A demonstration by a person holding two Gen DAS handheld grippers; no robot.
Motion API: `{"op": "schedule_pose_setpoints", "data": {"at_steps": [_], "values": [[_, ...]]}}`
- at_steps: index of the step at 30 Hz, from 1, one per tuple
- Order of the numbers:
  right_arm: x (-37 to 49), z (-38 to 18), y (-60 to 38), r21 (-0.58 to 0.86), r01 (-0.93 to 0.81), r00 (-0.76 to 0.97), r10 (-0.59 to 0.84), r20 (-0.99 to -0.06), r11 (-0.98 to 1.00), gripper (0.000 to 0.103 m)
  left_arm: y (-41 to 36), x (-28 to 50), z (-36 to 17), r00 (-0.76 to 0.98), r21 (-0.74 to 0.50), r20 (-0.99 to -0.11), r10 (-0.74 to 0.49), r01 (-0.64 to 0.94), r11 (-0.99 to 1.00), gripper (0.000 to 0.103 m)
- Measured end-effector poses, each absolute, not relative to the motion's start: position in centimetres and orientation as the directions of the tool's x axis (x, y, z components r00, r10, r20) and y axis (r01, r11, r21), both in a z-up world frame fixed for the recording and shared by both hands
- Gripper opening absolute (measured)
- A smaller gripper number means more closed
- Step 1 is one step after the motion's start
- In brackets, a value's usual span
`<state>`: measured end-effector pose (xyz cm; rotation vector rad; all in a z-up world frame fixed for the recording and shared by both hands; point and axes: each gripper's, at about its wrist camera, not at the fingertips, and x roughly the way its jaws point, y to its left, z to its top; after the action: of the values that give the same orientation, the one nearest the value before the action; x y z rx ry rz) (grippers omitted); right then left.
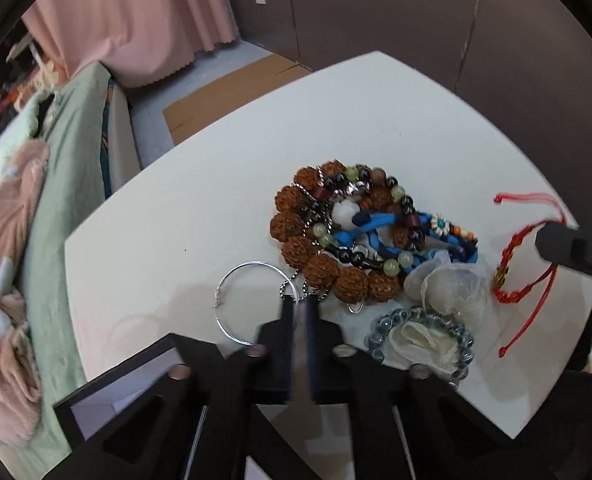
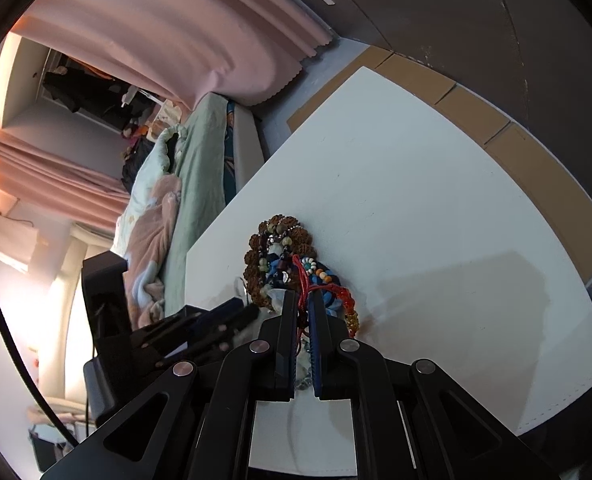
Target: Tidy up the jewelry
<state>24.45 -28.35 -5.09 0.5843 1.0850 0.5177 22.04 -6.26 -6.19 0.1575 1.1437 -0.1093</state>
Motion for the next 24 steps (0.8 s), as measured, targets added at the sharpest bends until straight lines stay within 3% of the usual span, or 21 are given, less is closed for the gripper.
{"op": "schedule_pose_setpoints", "data": {"at_steps": [11,21,24], "values": [[24.4,-5.0,-28.0,0.651,-0.118,0.388,0.638,-0.665,0.750,0.007,-1.9,19.2,0.3,0.555,-0.093,-0.822,-0.125,0.085,0.992,0.000],[23.8,-2.5,-26.6,0.774,-0.174,0.406,0.760,-0.507,0.609,0.007,1.3,17.4,4.5,0.612,-0.198,-0.767,-0.193,0.061,0.978,0.000],[24.0,-1.8,-25.7,0.778,-0.174,0.407,0.764,-0.501,0.603,0.007,1.6,17.5,4.7,0.602,-0.218,-0.774,-0.196,0.038,0.975,0.000]]}}
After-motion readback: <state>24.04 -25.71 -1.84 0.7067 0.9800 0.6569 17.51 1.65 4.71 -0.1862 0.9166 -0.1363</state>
